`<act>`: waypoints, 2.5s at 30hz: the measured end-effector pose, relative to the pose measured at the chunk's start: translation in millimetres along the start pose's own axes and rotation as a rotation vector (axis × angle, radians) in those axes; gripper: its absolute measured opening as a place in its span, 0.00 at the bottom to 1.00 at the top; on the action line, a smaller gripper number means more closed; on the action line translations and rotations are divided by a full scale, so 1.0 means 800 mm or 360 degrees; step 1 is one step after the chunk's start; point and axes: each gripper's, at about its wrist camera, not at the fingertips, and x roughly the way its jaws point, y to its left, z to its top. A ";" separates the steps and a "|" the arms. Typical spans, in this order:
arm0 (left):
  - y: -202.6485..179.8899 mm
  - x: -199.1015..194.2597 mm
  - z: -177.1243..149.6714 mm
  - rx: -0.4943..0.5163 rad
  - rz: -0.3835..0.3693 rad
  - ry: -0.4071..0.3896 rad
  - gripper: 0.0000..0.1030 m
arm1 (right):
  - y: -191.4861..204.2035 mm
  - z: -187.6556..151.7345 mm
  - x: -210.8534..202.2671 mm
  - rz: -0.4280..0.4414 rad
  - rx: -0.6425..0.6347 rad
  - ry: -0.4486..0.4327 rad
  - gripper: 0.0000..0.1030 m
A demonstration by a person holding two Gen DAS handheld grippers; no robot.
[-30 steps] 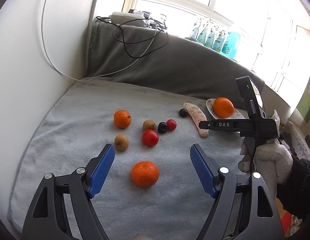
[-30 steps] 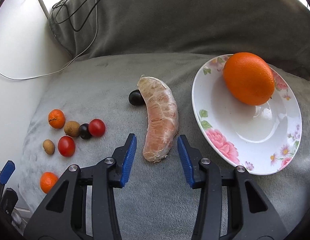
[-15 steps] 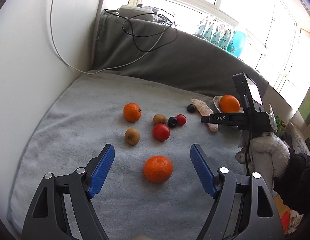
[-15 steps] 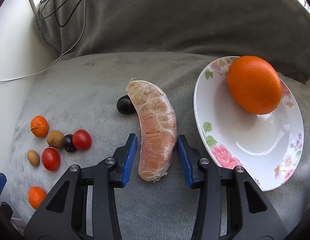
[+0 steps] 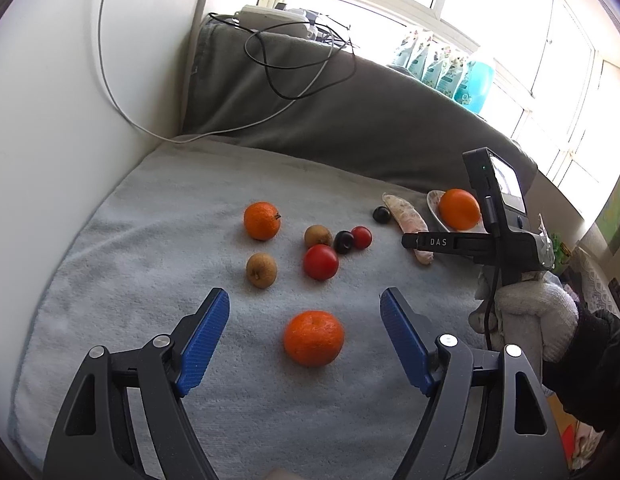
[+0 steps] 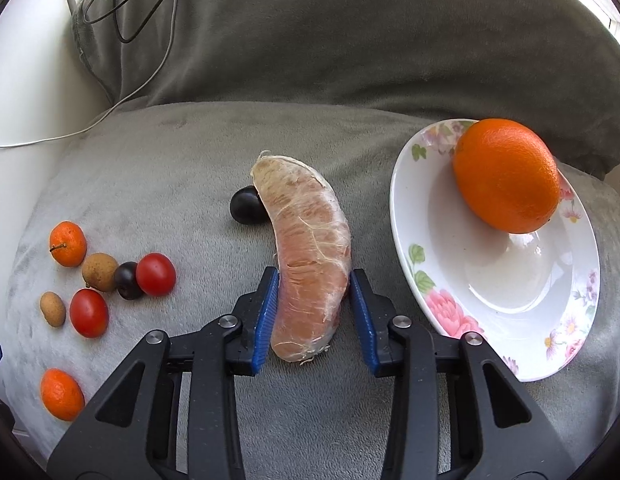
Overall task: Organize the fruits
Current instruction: 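Close the right tool on the wrapped grapefruit segment and lift it, then carry the grapefruit segment with the right tool and release it on the plate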
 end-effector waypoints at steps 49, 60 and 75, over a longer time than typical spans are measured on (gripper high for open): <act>-0.070 -0.001 0.001 0.0132 0.0035 0.0028 0.76 | -0.116 -0.042 -0.114 0.0110 0.0057 -0.0213 0.34; -0.095 0.000 -0.001 0.0173 0.0038 0.0037 0.76 | -0.152 -0.057 -0.104 0.0076 0.0095 -0.0166 0.35; -0.114 -0.004 -0.001 0.0212 0.0038 0.0037 0.76 | -0.175 -0.050 -0.114 -0.0008 0.0093 -0.0233 0.38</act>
